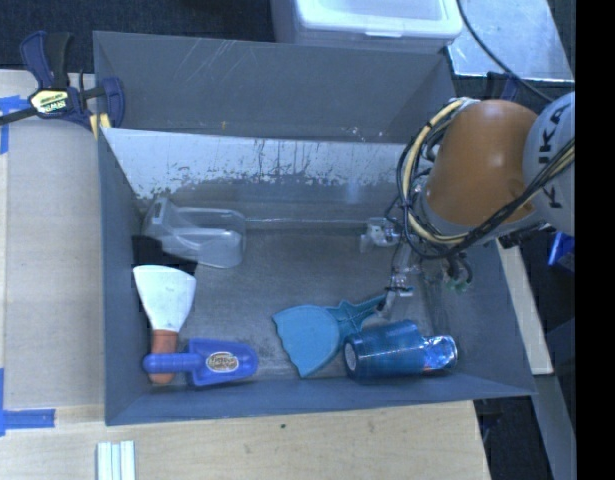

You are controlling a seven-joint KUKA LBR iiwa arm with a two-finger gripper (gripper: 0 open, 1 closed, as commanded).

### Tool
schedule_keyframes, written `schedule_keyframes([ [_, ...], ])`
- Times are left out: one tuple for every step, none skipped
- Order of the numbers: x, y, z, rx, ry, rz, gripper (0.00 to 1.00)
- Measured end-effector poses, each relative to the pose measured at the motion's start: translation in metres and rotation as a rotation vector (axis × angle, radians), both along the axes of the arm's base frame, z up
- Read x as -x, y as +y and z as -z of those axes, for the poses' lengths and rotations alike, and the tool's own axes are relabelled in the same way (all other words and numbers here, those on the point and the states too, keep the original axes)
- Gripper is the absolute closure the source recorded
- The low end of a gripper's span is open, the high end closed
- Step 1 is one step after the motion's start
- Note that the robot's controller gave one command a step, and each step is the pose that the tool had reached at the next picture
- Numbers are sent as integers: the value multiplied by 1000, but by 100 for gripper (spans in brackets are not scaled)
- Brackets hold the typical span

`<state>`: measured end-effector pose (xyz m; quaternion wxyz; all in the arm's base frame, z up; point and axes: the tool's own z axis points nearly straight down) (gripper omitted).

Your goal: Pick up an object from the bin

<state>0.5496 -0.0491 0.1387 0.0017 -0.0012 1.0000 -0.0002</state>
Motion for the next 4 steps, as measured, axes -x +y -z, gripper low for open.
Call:
schedule_keyframes([
  [0, 0, 0, 0, 0, 0, 0],
  [-14, 22, 67, 0, -21, -35, 0],
  [13, 23, 42, 2, -25, -6, 0],
  [-4, 24, 63, 0, -48, -3, 0],
])
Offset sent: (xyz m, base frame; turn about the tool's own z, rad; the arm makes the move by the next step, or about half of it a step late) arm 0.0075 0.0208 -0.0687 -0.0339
